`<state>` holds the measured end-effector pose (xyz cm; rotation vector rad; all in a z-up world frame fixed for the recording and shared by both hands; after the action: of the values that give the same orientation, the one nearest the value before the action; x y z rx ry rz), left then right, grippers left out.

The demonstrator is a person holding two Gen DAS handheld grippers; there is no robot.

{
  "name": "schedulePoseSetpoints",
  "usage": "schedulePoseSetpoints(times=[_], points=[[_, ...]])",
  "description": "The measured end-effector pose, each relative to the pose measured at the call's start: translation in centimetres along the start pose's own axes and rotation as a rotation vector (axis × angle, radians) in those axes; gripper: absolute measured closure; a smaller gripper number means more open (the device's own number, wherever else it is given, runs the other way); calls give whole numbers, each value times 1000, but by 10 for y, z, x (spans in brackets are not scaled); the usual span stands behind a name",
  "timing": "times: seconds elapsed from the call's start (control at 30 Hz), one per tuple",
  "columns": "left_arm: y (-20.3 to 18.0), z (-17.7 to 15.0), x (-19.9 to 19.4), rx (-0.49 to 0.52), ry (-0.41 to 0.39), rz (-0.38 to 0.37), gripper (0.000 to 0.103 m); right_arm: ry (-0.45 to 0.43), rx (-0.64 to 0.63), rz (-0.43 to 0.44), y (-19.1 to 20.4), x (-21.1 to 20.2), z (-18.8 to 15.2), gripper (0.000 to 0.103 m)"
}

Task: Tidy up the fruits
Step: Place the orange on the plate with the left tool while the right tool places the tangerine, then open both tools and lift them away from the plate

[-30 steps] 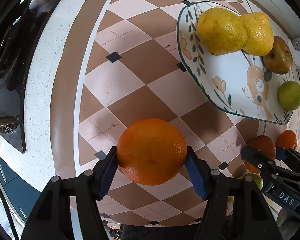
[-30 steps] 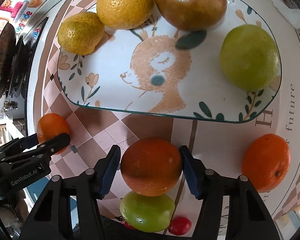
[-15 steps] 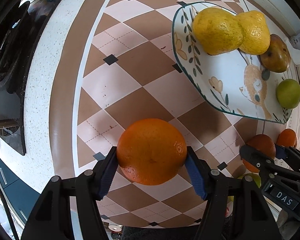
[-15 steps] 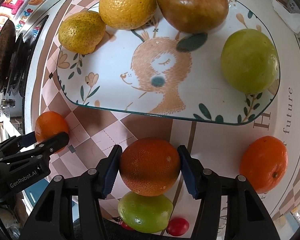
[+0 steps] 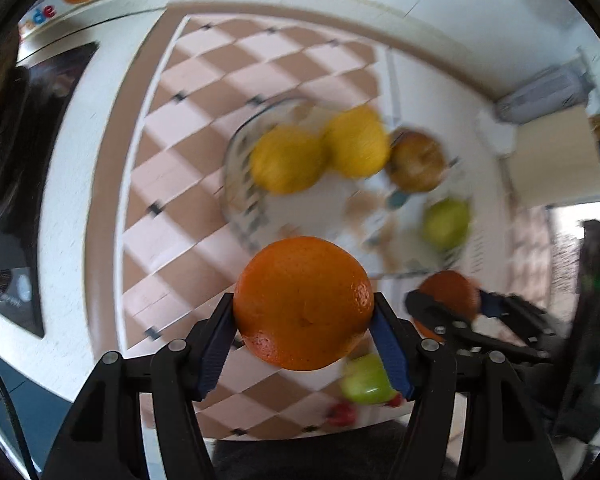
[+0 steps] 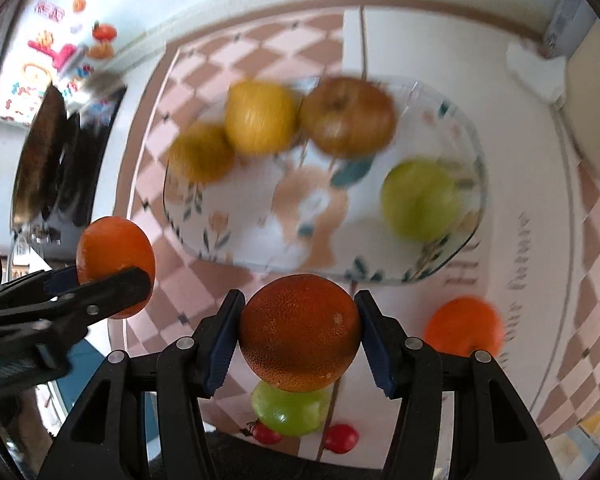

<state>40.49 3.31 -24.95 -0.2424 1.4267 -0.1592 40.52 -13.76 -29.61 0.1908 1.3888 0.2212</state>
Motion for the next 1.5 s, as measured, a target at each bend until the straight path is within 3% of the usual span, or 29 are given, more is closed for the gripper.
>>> schedulePoseSetpoints(times=[0.13, 0.23, 0.43, 0.6, 0.77, 0.97, 1.13, 1.2, 1.23, 1.3, 1.5], points=[[-5, 27, 11, -20, 8, -14, 40, -26, 34, 21, -14, 3, 24, 44], [0, 42, 36, -88, 69, -42, 40, -33, 60, 83, -23, 14, 32, 44], [21, 41, 76, -297, 186, -171, 40, -30, 64, 161, -26, 34, 30, 44], [25, 32, 92, -370, 226, -208, 40, -18, 83, 204, -27, 48, 23, 44], [27, 28, 98, -410, 242, -222, 40, -13, 101, 244, -31, 53, 22, 43], [26, 28, 97, -407, 250, -210, 39, 11, 128, 263, -35, 53, 24, 28], [27, 26, 80, -376, 222, -232, 30, 2, 140, 244, -37, 38, 22, 25], [24, 27, 70, -348, 196, -216, 28, -5, 140, 212, -37, 30, 20, 24], [22, 28, 66, -329, 183, -206, 22, -11, 130, 188, -37, 25, 19, 22], [19, 28, 52, -271, 140, -153, 17, -26, 106, 123, -36, 16, 16, 11], [2, 20, 18, -68, -5, 70, 16, -66, 49, -38, -32, -10, 10, 11]])
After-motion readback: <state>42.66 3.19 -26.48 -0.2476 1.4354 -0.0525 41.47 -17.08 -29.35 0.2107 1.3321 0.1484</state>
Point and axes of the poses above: each gripper's, at about its wrist camera, not at the fingertips, and x roughly the way its jaws point, y to its left, z to its top, the point moved 1 cm from there along x, roughly the way its jaws point, and after that the axes turned 6 degrees about -y, right-handed, at the moved point
